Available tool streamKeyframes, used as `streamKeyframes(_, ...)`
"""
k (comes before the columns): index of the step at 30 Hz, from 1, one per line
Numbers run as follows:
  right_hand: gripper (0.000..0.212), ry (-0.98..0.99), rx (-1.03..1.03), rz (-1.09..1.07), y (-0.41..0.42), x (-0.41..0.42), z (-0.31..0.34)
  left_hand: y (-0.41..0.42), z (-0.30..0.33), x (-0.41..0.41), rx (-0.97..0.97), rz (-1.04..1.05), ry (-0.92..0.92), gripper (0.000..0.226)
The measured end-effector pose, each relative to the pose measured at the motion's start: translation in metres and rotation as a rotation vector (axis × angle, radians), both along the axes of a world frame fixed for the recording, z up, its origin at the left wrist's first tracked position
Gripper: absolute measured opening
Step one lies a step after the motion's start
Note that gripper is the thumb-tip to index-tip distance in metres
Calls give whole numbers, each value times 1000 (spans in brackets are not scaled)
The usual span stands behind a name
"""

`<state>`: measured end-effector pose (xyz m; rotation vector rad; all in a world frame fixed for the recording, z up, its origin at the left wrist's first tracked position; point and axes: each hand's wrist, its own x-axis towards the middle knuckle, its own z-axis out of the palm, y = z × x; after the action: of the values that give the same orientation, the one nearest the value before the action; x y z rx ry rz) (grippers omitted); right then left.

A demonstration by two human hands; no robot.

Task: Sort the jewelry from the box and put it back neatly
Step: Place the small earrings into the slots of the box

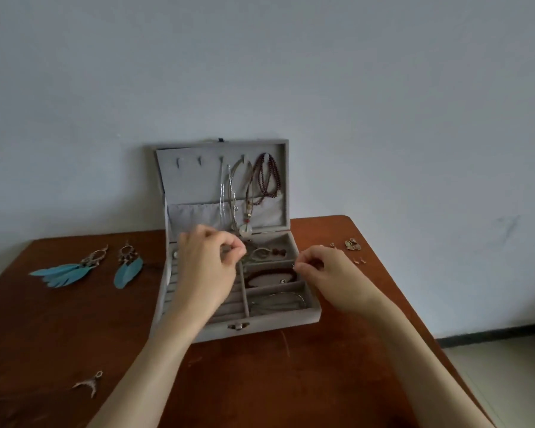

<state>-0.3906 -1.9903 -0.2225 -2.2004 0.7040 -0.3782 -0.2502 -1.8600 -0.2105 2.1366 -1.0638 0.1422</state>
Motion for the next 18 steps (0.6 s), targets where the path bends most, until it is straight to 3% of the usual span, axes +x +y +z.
streamKeyframes(4,12,85,-41,88,8,31,21,43,0,57,90,170,55,28)
streamKeyframes(7,15,123,-64,199,14,63,41,54,3,70,255,190,97,6)
streamKeyframes(11,16,276,109,362,33,108,48,48,6,71,407,139,-79,12)
streamKeyframes(15,7,345,243,334,39,137,42,40,6,71,527,87,-236,17)
streamKeyframes(18,21,384,247,304,40,146,38,36,3,71,569,111,-290,23)
